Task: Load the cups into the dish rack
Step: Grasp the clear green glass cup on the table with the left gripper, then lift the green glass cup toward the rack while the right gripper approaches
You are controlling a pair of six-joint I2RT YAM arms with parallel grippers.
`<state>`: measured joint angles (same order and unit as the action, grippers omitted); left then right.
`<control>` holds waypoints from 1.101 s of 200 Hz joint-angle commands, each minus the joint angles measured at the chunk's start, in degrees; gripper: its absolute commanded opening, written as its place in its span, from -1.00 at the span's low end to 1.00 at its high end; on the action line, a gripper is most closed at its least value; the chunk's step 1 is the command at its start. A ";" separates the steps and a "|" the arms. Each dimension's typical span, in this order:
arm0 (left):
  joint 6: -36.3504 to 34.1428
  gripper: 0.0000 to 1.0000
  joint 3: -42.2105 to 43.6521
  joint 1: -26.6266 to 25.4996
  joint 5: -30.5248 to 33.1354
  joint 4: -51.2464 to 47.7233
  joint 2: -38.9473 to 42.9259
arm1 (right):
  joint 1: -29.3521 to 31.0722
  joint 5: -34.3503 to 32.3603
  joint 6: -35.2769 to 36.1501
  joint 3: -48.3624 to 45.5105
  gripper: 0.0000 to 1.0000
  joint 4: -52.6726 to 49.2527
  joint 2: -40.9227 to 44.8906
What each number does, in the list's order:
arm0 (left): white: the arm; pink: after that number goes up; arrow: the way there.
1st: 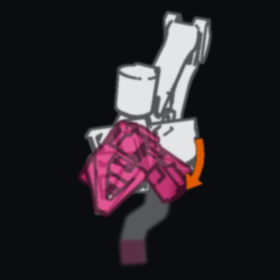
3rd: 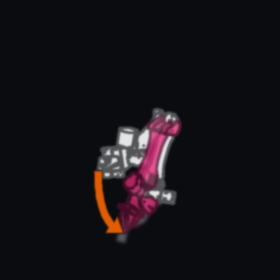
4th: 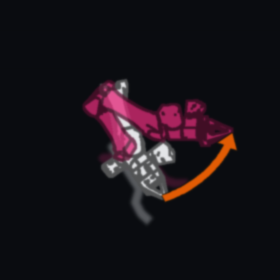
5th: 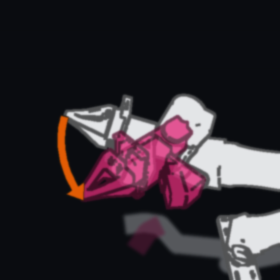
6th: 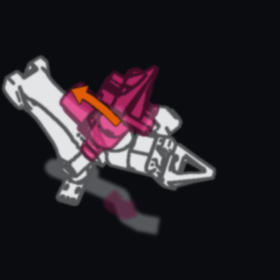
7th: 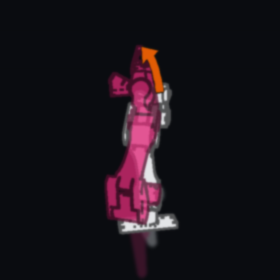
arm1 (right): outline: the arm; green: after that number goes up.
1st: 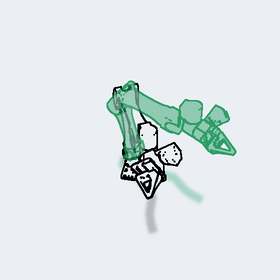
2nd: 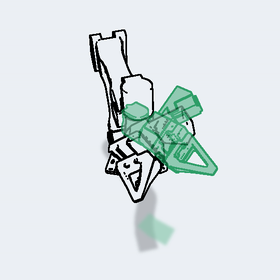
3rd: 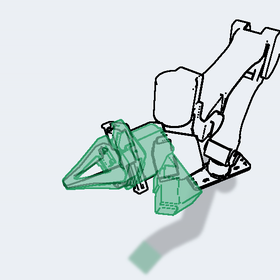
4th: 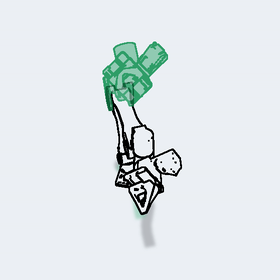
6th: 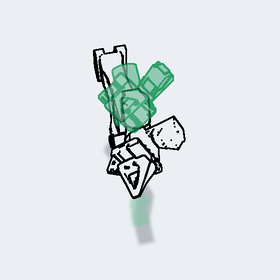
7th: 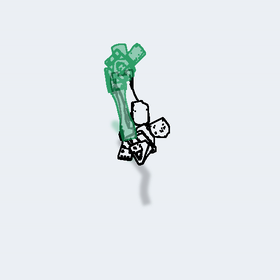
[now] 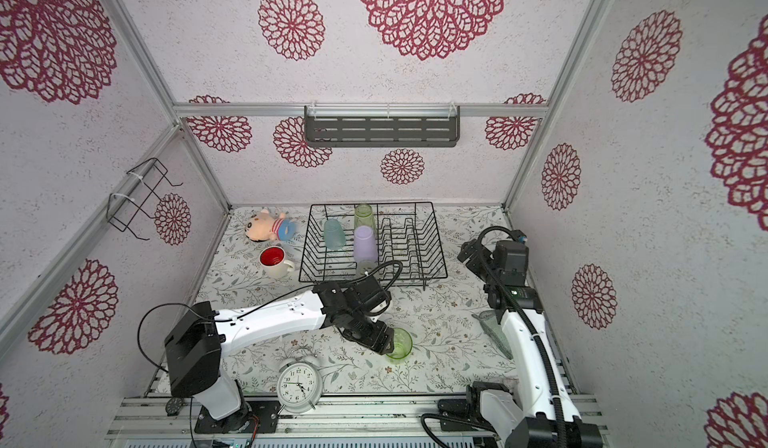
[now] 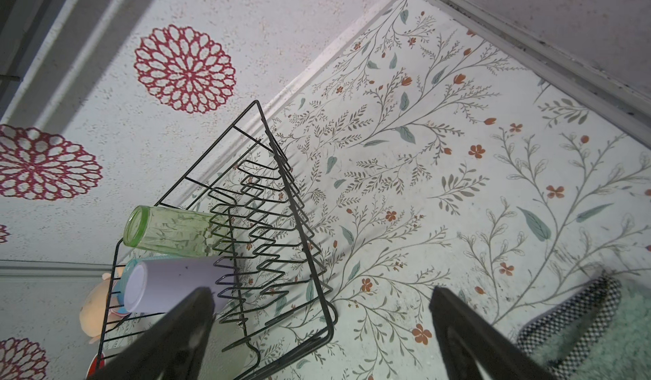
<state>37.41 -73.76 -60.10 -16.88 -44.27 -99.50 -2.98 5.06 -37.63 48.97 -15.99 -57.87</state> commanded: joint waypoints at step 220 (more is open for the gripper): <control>4.83 -1.00 19.81 23.80 -13.25 16.90 30.51 | 8.05 24.53 3.16 3.69 0.90 6.69 -3.72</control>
<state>40.77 -55.66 -42.85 -24.82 -32.73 -74.74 0.19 21.93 -40.51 47.59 -9.82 -59.57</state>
